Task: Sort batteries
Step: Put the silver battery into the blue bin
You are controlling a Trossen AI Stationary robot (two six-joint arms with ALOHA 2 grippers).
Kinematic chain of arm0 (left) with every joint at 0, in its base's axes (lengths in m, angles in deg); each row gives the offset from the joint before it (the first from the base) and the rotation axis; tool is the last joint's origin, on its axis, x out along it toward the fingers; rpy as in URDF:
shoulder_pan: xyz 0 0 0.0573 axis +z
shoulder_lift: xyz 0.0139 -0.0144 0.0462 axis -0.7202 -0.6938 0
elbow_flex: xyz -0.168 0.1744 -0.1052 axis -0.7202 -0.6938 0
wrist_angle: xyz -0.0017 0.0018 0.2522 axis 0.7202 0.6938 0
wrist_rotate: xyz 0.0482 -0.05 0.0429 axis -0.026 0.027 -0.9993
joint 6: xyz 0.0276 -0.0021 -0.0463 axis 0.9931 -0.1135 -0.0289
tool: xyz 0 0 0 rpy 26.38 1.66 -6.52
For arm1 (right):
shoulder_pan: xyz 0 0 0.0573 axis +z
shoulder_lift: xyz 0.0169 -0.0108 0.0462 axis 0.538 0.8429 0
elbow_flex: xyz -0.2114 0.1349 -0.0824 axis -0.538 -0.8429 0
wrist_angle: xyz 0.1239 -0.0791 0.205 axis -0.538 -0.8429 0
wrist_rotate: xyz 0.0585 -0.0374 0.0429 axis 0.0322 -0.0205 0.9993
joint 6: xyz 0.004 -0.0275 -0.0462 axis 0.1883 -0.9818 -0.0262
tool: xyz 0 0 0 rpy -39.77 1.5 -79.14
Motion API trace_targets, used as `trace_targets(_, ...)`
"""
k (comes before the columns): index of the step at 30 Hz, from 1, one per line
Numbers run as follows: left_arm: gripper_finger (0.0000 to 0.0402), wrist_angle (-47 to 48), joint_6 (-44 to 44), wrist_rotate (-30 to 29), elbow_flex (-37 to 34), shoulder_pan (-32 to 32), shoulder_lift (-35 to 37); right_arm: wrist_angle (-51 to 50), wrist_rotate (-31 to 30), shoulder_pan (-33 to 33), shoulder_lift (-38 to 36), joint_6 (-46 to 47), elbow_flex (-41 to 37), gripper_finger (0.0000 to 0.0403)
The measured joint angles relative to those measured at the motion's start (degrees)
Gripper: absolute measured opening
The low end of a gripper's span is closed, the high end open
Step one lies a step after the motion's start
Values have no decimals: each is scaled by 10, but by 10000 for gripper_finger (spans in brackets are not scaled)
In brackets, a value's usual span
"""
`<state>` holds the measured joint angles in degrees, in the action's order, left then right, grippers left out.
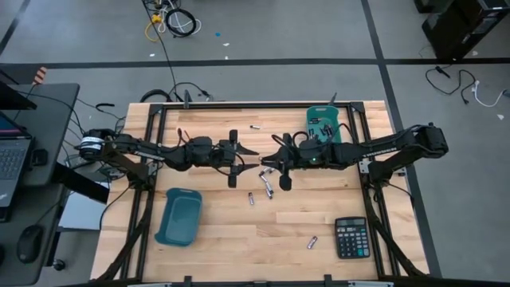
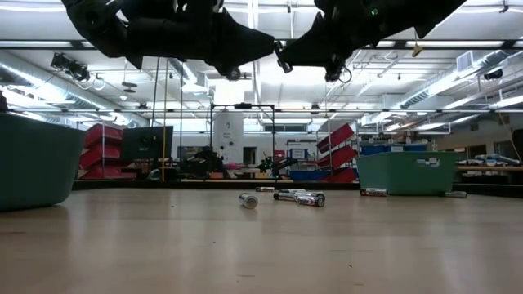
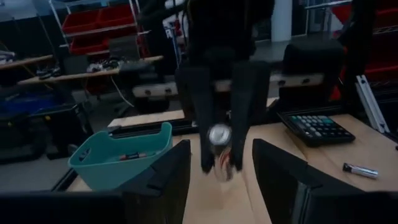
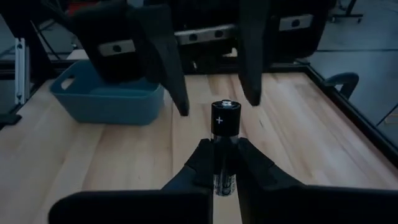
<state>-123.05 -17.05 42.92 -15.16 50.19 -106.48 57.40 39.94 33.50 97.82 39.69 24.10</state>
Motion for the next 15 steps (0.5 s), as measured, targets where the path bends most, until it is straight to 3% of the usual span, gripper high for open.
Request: trace_targets(15, 175, -37, 6, -5, 0, 0, 0, 30, 1, 0, 0, -18, 0, 27)
